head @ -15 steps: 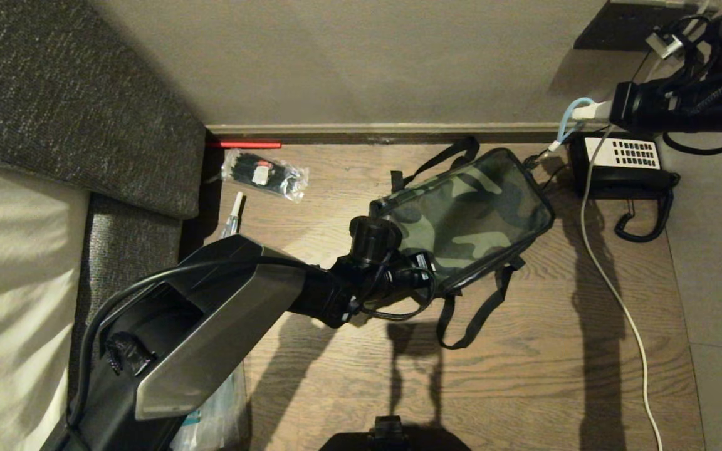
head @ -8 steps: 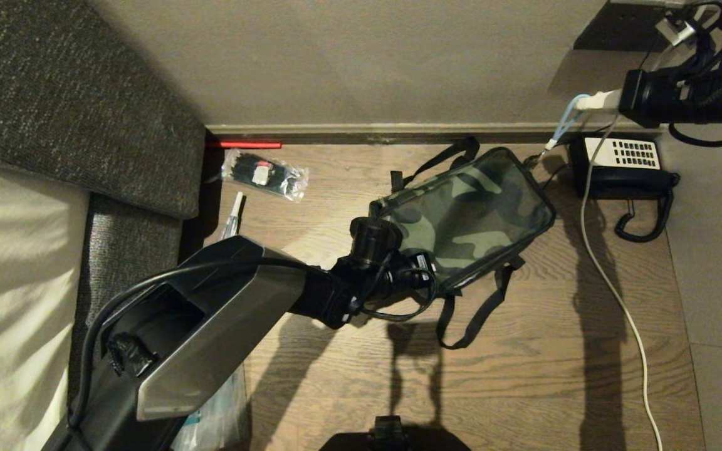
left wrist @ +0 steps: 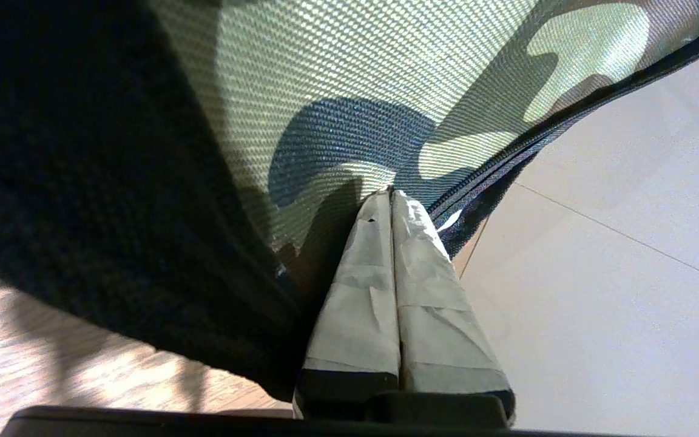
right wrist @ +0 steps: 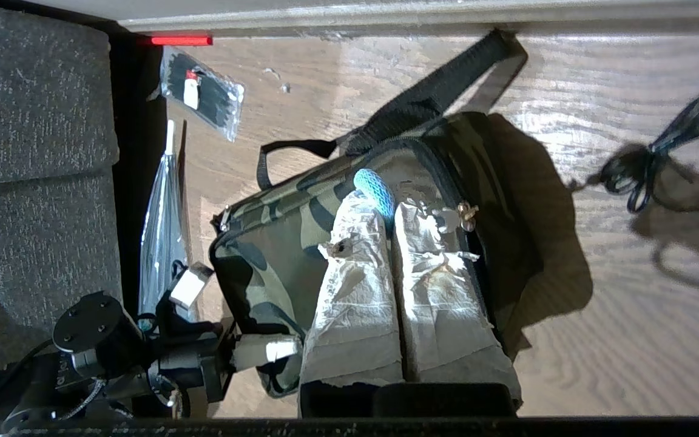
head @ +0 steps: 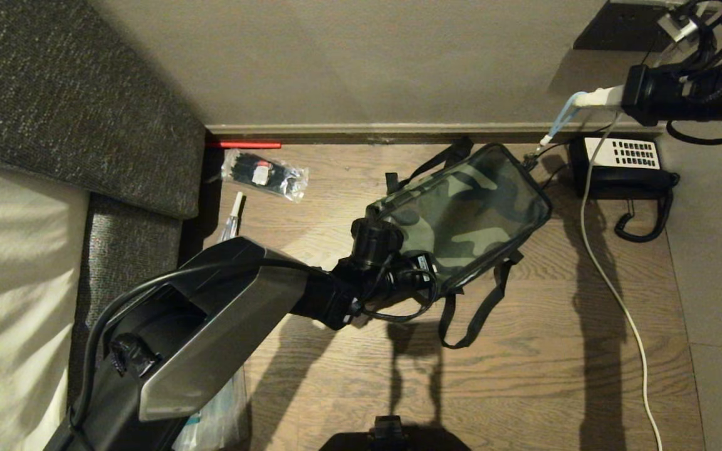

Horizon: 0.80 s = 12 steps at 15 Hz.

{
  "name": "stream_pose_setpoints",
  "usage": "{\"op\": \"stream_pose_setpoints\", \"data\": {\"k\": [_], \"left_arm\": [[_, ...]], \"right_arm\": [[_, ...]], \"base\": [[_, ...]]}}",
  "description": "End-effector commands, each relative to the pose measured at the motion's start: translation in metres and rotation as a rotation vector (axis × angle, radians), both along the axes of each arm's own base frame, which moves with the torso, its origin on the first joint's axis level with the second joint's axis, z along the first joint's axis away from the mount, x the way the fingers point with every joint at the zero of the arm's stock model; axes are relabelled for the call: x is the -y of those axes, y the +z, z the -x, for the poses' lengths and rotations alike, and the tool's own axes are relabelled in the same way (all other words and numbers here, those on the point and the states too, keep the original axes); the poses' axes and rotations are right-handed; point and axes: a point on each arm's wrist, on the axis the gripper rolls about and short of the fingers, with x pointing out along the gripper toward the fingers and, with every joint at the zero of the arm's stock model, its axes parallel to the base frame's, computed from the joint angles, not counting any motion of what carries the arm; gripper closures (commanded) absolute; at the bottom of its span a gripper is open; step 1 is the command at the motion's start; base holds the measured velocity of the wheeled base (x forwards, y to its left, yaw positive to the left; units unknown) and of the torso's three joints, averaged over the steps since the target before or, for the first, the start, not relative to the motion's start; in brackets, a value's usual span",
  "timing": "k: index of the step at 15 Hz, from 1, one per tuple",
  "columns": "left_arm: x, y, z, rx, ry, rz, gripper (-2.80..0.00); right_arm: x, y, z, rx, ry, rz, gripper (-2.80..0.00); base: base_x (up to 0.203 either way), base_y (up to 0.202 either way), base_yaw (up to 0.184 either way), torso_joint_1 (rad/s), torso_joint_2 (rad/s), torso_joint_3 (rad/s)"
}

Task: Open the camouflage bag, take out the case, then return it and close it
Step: Open the top of the storage box

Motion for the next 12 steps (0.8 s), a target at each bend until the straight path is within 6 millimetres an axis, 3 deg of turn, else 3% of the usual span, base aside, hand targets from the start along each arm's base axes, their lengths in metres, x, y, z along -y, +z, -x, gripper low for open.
{"op": "stream_pose_setpoints", "data": {"k": [1,8,12], "left_arm": [[0.001,-0.002,0.0,-0.006,-0.001,0.002,0.0],[0.001,-0.001,0.0,-0.005,-0.001,0.003,0.0],[0.001,0.001,0.001,-0.002,-0.002,0.006,0.0]], "right_arm": [[0.001,-0.013,-0.007,-0.056,-0.004,-0.008,0.0],[0.007,-0.069,-0.051,-0.177,-0.098,0.022,0.0],[0.009,-0.08,-0.057,-0.193,-0.109,0.051,0.0]], "base": [[0.0,0.0,0.0,0.0,0.0,0.0],[0.0,0.0,0.0,0.0,0.0,0.0],[0.0,0.0,0.0,0.0,0.0,0.0]]}}
